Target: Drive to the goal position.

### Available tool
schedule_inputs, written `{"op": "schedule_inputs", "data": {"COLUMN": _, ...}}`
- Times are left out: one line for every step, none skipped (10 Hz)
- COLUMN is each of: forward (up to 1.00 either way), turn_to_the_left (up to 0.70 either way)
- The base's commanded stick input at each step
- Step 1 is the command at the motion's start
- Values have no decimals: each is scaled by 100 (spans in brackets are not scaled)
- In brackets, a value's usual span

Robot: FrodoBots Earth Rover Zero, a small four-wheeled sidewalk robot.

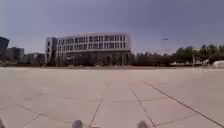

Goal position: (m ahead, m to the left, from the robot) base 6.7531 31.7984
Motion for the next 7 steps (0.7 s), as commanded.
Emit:
{"op": "schedule_inputs", "data": {"forward": 0, "turn_to_the_left": 85}}
{"op": "schedule_inputs", "data": {"forward": 0, "turn_to_the_left": 85}}
{"op": "schedule_inputs", "data": {"forward": 0, "turn_to_the_left": 85}}
{"op": "schedule_inputs", "data": {"forward": 0, "turn_to_the_left": 85}}
{"op": "schedule_inputs", "data": {"forward": 0, "turn_to_the_left": 85}}
{"op": "schedule_inputs", "data": {"forward": 0, "turn_to_the_left": 85}}
{"op": "schedule_inputs", "data": {"forward": 0, "turn_to_the_left": 85}}
